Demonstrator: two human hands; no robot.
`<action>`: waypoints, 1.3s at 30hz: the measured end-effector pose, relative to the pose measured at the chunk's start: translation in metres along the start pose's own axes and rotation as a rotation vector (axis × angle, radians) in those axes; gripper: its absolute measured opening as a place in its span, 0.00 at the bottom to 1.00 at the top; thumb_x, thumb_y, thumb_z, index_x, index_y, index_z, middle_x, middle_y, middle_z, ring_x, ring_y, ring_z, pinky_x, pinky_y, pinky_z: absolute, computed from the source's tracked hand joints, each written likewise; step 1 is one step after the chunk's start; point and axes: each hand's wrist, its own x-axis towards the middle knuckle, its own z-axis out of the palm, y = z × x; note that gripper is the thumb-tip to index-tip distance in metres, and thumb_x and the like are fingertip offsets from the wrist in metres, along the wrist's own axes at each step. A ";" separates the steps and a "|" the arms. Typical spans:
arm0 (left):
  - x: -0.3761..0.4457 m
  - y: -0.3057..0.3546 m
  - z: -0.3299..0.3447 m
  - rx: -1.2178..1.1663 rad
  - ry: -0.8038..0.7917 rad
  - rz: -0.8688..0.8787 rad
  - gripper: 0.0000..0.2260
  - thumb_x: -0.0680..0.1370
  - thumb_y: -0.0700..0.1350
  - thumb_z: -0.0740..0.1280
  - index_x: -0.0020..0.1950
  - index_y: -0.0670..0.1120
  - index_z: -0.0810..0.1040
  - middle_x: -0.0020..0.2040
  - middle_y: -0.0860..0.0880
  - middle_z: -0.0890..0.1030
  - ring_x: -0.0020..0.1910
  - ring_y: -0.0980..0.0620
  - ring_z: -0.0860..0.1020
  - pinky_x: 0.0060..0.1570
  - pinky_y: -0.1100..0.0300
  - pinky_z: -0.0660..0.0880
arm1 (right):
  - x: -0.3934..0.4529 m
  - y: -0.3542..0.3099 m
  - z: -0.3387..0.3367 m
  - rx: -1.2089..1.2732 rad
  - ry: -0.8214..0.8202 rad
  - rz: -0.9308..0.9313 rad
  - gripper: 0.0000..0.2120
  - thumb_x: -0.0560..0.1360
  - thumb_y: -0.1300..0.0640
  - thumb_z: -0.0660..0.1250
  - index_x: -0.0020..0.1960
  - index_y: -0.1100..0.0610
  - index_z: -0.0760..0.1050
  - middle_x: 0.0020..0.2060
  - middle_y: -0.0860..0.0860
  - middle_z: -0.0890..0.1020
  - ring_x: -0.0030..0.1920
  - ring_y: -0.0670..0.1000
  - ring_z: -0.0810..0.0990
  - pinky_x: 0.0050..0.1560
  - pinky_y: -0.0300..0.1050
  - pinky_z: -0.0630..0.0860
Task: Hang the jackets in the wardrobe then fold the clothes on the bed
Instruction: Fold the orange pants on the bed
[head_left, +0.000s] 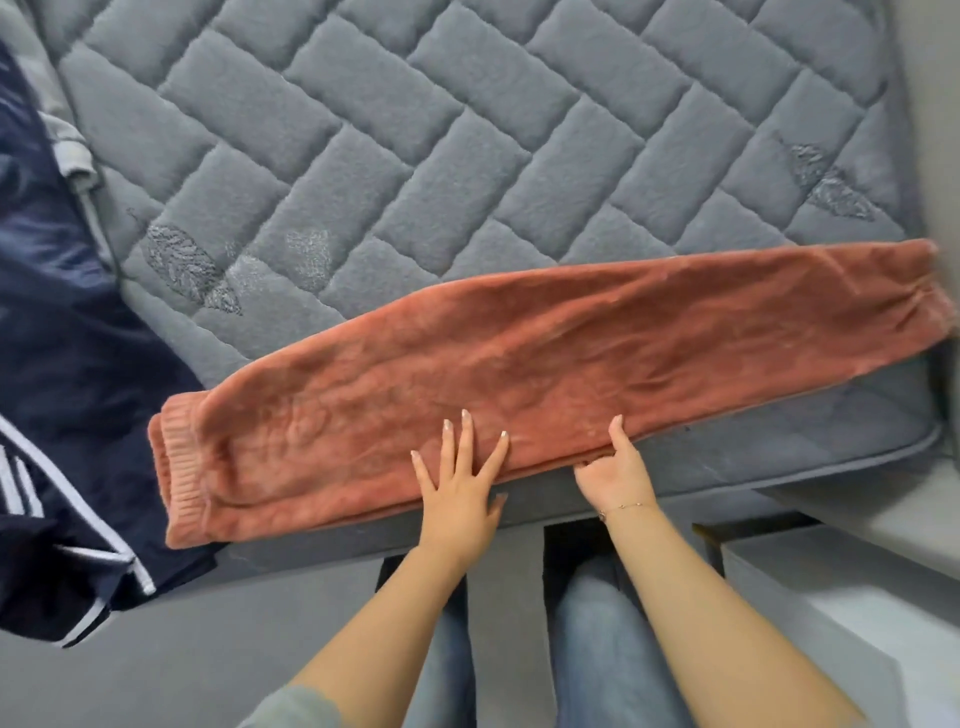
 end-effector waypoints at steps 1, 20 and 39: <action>0.004 0.012 0.002 -0.002 0.015 -0.047 0.32 0.82 0.51 0.60 0.79 0.61 0.43 0.75 0.46 0.25 0.71 0.44 0.23 0.70 0.32 0.37 | 0.002 -0.014 -0.007 -0.057 0.025 -0.028 0.20 0.82 0.49 0.61 0.70 0.59 0.70 0.57 0.55 0.79 0.55 0.52 0.77 0.67 0.46 0.68; 0.101 0.251 -0.003 -0.111 0.201 -0.090 0.15 0.76 0.45 0.71 0.61 0.51 0.73 0.59 0.49 0.69 0.58 0.46 0.69 0.54 0.55 0.68 | 0.039 -0.313 -0.083 -0.202 0.344 -0.456 0.25 0.71 0.42 0.74 0.60 0.52 0.67 0.61 0.50 0.76 0.59 0.52 0.78 0.62 0.53 0.76; 0.095 0.216 -0.050 -0.645 0.333 -0.043 0.07 0.75 0.40 0.72 0.52 0.48 0.81 0.51 0.52 0.80 0.50 0.54 0.77 0.51 0.64 0.70 | -0.006 -0.229 -0.083 -0.347 0.341 -0.267 0.06 0.78 0.58 0.68 0.49 0.60 0.74 0.45 0.54 0.79 0.49 0.54 0.80 0.50 0.50 0.77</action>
